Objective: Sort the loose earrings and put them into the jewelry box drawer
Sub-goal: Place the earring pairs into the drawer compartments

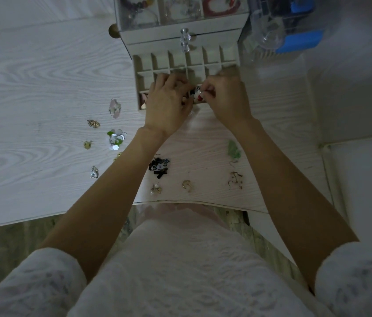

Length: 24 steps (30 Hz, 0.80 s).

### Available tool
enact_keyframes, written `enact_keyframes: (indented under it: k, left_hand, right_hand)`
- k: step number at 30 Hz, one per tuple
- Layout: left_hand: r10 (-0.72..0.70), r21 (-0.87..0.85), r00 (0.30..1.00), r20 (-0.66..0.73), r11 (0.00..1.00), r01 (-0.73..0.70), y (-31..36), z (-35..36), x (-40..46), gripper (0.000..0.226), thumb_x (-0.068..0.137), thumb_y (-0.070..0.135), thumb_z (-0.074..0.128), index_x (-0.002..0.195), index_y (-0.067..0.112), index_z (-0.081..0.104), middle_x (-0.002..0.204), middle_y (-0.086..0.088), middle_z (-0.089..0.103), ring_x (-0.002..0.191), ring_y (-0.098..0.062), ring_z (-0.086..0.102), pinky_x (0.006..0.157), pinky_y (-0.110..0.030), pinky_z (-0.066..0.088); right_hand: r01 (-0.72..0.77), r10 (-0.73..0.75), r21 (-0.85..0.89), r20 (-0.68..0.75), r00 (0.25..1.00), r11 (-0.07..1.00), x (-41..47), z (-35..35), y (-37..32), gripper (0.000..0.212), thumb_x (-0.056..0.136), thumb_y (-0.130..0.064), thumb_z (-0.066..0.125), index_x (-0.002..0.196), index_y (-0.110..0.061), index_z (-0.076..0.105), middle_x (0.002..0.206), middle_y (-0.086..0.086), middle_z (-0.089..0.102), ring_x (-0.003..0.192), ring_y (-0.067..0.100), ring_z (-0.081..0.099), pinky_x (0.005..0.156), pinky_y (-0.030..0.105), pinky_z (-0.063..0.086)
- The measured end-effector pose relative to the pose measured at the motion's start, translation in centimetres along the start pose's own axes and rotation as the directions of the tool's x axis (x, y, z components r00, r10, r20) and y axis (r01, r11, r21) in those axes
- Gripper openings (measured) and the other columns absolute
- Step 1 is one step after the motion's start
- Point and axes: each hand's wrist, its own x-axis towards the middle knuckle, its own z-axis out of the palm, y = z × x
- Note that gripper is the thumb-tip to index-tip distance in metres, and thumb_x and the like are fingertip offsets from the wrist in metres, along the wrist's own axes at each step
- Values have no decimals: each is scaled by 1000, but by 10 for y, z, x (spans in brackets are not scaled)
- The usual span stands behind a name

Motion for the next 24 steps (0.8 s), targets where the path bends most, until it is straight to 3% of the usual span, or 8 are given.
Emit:
enact_keyframes:
  k: [4,8,12,15,18,22,24]
  left_hand:
    - [54,56,996,-65,997,-51,2,3,-9,23,87,25,51,97,18,71,105,0,65,94,-30,54,72,-32,35]
    - [93,55,988,-126,995,-86,2,2,-11,15,83,18,57,91,18,69,100,0,66,90,-26,52,73,-28,30]
    - [135,88,986,-97,988,-127,2,3,-16,18,83,19,58,97,20,70,102,4,67,92,-27,56,73,-34,39]
    - [134,86,989,-66,988,-128,5,4,-17,21,84,19,55,100,19,69,104,6,67,93,-27,57,74,-36,41]
    - [124,76,991,-54,990,-120,7,4,-16,22,85,18,54,100,17,69,105,4,68,93,-28,57,74,-37,42]
    - [106,34,994,-21,994,-105,8,2,-19,26,83,17,54,106,16,66,107,1,68,96,-29,56,78,-38,42]
    - [94,1,995,-18,996,-94,11,-1,-20,29,82,15,53,109,14,65,108,-2,67,97,-29,55,81,-38,43]
  right_hand:
    - [-23,24,16,-16,1000,1000,11,3,-4,9,78,-5,61,84,-7,68,88,11,66,79,22,62,68,34,50]
    - [-5,6,-21,82,997,1000,19,-2,-9,10,74,-2,63,82,-6,66,86,12,68,79,23,62,65,32,50]
    - [58,-57,-2,120,991,998,17,-6,-6,13,75,6,56,81,4,67,86,18,66,76,26,63,61,25,43]
    - [116,-102,-96,145,984,989,16,-6,-4,13,80,3,56,85,5,67,98,17,62,82,27,61,64,23,41]
    - [157,-138,-175,116,984,972,14,-4,-6,16,86,-5,54,90,0,68,104,14,61,90,27,60,69,30,46]
    - [75,-68,-73,90,994,994,8,-13,-2,21,85,-8,54,99,-10,70,98,6,70,91,19,63,63,13,31]
    - [57,-58,19,81,995,998,-3,-20,3,26,85,-9,55,108,-11,66,103,7,70,96,19,63,73,18,39]
